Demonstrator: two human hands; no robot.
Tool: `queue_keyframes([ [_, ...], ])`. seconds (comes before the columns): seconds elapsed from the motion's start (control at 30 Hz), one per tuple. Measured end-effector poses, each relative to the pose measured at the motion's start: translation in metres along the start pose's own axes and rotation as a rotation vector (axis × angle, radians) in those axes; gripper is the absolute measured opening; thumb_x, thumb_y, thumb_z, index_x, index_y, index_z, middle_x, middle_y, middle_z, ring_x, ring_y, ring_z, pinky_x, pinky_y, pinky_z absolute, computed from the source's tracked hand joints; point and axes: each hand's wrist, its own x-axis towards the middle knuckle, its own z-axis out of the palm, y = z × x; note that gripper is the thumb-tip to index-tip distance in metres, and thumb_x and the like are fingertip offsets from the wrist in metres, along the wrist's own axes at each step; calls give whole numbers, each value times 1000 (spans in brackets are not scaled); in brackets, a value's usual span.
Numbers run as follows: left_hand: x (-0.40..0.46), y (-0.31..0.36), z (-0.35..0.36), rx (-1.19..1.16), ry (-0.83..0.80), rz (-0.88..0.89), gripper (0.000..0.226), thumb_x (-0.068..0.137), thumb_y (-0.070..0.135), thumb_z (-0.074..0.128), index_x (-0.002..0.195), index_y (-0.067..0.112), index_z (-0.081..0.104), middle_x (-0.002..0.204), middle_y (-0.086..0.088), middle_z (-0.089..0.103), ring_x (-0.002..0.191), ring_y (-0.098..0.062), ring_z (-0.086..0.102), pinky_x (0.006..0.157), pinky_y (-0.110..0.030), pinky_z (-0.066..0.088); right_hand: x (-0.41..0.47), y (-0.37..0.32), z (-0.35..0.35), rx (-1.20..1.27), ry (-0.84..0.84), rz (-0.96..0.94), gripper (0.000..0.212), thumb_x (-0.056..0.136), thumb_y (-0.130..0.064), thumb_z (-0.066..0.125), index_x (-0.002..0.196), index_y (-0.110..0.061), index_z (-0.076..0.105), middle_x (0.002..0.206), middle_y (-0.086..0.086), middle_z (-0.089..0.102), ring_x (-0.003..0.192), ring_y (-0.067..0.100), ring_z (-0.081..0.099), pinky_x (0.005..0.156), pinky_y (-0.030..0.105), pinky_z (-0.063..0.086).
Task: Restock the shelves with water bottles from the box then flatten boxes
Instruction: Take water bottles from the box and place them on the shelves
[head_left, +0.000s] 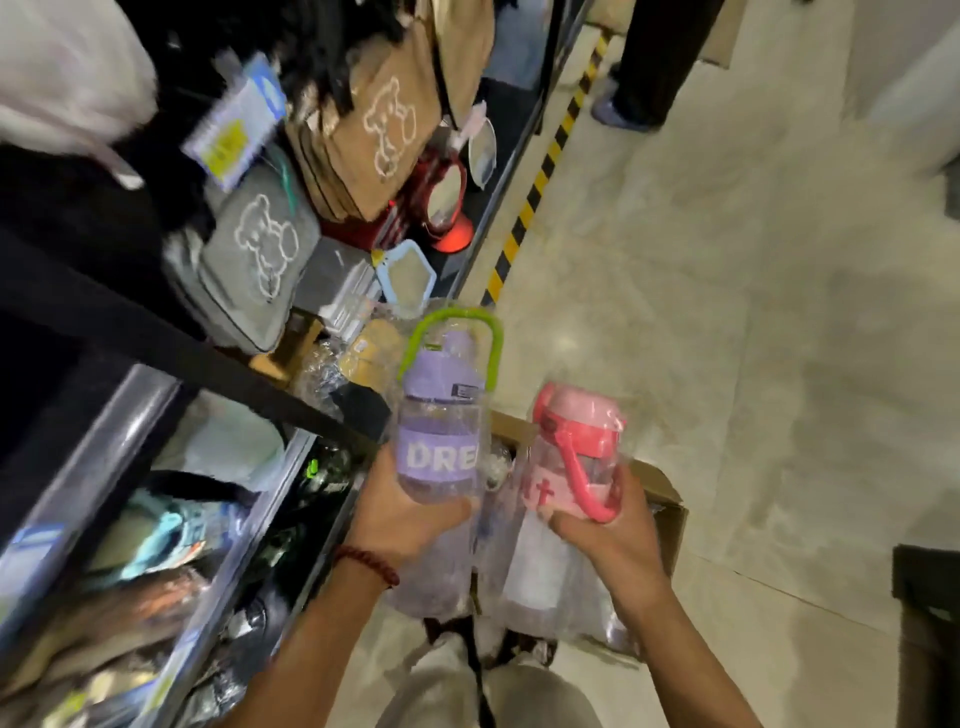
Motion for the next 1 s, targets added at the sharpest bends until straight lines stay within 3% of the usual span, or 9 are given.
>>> queue_keyframes([
  [0.13,-55,47,-31,-41,17,89,91,32,33,84,116,13,55,106,-5,68,98,-18,67,78,-30,56,-53,-58,4,-17,-93,-127,63,57,-12,83,108,-35,55,94,-23,68,83,-2,66,68,17,51],
  [0.23,-103,77,-48,-85,73,173,81,31,29,83,106,22,54,100,5,66,82,6,65,64,-10,50,-81,-85,9,-45,-188,-182,59,60,-5,83,107,-28,57,94,-16,71,84,3,68,66,17,51],
  [0.33,-150,88,-61,-115,141,226,77,29,30,81,100,25,52,98,9,64,77,13,63,62,-7,47,-106,-102,12,-74,-295,-228,77,46,-27,85,118,-22,55,104,-2,71,95,15,68,78,30,55],
  [0.4,-176,82,-69,-120,215,225,79,29,36,80,103,23,54,100,6,66,80,10,64,65,-9,49,-118,-112,10,-74,-366,-262,79,44,-25,84,116,-19,54,98,-3,69,87,5,68,68,17,52],
  [0.5,-214,65,-72,-122,345,194,82,32,39,82,108,22,57,100,4,69,88,-2,66,70,-21,55,-140,-129,5,-82,-456,-320,50,52,-9,72,97,-25,57,78,-14,70,71,-7,64,56,8,46],
  [0.63,-267,40,-63,-214,495,165,67,39,21,82,103,24,60,90,9,72,84,-5,68,65,-21,53,-159,-126,0,-121,-614,-357,55,52,-11,74,100,-30,58,88,-18,71,80,2,68,61,17,52],
  [0.77,-324,7,-51,-269,654,142,62,40,27,77,100,18,65,92,2,72,83,-12,69,68,-28,55,-182,-106,12,-172,-772,-346,76,46,-26,80,117,-36,55,110,-6,70,99,17,68,79,45,57],
  [0.87,-371,-21,-46,-292,786,114,44,45,17,73,88,8,65,75,2,67,66,-8,59,61,-27,48,-210,-88,30,-221,-927,-338,76,49,-24,81,119,-34,55,111,-4,69,100,17,68,83,45,56],
  [1.0,-430,-62,-43,-342,995,30,43,46,22,75,89,22,68,80,9,72,70,-1,65,62,-23,52,-254,-68,56,-308,-1112,-346,70,53,-13,78,117,-31,57,105,0,70,94,18,69,77,40,58],
])
